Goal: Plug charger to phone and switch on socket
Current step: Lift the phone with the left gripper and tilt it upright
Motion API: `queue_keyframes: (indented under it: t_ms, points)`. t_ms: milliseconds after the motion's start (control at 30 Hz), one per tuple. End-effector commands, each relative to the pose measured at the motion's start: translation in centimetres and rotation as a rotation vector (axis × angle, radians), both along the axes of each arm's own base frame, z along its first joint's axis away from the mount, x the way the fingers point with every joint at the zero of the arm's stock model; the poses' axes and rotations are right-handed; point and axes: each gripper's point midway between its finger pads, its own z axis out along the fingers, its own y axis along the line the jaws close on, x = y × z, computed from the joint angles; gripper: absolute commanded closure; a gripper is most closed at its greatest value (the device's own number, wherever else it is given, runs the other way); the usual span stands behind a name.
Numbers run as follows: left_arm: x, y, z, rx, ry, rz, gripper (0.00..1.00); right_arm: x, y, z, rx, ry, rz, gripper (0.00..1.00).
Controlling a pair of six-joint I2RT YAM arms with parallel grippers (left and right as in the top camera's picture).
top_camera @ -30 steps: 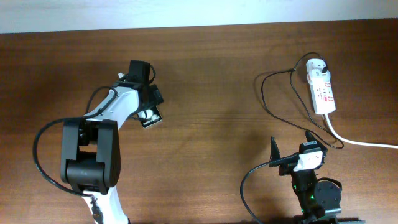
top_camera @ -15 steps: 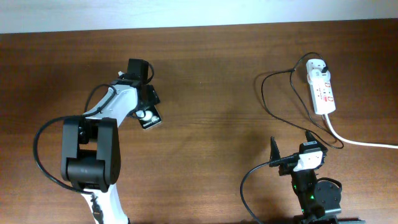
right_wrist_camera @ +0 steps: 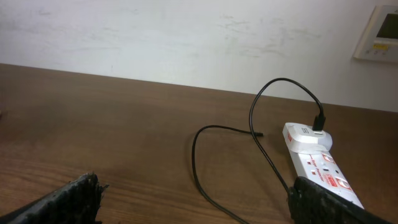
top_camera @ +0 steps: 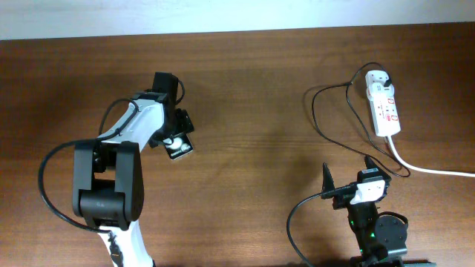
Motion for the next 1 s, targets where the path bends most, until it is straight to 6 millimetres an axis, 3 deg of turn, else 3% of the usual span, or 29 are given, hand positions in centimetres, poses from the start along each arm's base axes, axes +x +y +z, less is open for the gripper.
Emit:
queue_keyframes:
  t_ms: [0, 67, 233, 833, 967]
  points:
    - [-3.9, -1.7, -4.9, -0.102, 0.168, 0.012, 0.08, 0.0, 0.1, -0.2, -0.006, 0.004, 0.006, 0.01]
    - [-3.6, -1.8, -4.9, -0.104, 0.152, 0.011, 0.03, 0.0, 0.1, -0.2, -0.006, 0.004, 0.006, 0.02]
    - [-3.3, -1.4, -4.9, -0.085, 0.140, 0.040, 0.12, 0.0, 0.1, -0.2, -0.006, 0.004, 0.006, 0.01]
    - [-2.2, 0.2, -4.9, -0.003, 0.083, 0.120, 0.08, 0.0, 0.1, -0.2, -0.006, 0.004, 0.006, 0.01]
    - [-2.0, 0.4, -4.8, 0.011, 0.075, 0.122, 0.11, 0.0, 0.1, -0.2, -0.006, 0.004, 0.006, 0.01]
